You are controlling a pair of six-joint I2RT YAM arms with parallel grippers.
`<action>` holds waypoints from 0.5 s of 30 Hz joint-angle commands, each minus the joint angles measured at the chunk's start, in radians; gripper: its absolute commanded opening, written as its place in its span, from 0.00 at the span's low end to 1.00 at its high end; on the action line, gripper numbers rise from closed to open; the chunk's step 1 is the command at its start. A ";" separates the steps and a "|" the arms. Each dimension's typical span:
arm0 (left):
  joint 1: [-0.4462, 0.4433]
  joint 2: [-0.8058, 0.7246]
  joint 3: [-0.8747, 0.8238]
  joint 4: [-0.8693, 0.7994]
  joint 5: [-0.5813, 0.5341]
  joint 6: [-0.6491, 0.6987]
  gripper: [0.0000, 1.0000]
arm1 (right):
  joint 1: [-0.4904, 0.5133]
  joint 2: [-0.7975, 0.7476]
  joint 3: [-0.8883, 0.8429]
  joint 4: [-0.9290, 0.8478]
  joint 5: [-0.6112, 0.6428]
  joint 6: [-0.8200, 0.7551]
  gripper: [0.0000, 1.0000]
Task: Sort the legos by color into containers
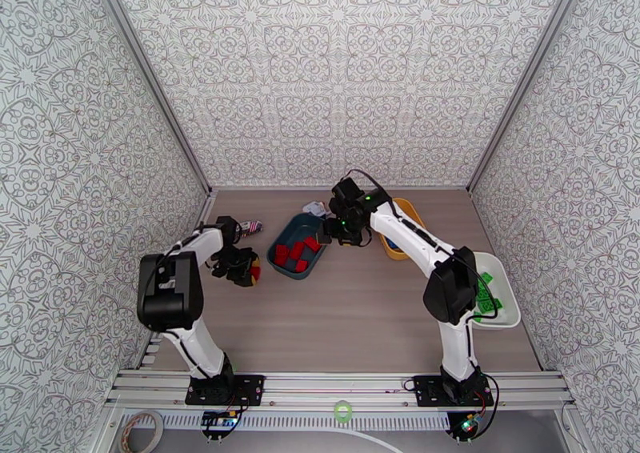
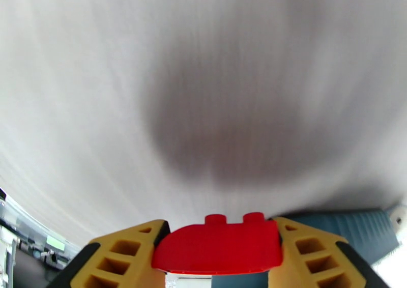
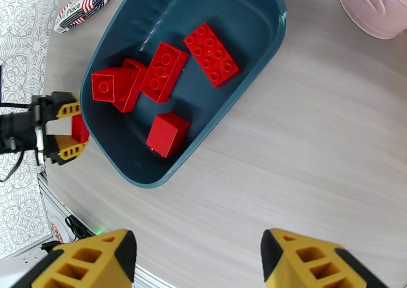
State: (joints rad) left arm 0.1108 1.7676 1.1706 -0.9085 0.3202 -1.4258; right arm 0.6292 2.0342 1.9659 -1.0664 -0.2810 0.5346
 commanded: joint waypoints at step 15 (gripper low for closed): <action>-0.116 -0.047 0.387 -0.060 0.108 0.637 0.37 | 0.025 -0.151 -0.153 0.060 0.054 0.091 0.68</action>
State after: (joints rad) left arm 0.0498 1.6890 1.4807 -0.9169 0.3973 -0.9371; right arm 0.6518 1.9484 1.8519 -1.0191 -0.2649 0.5980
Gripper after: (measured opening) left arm 0.510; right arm 0.685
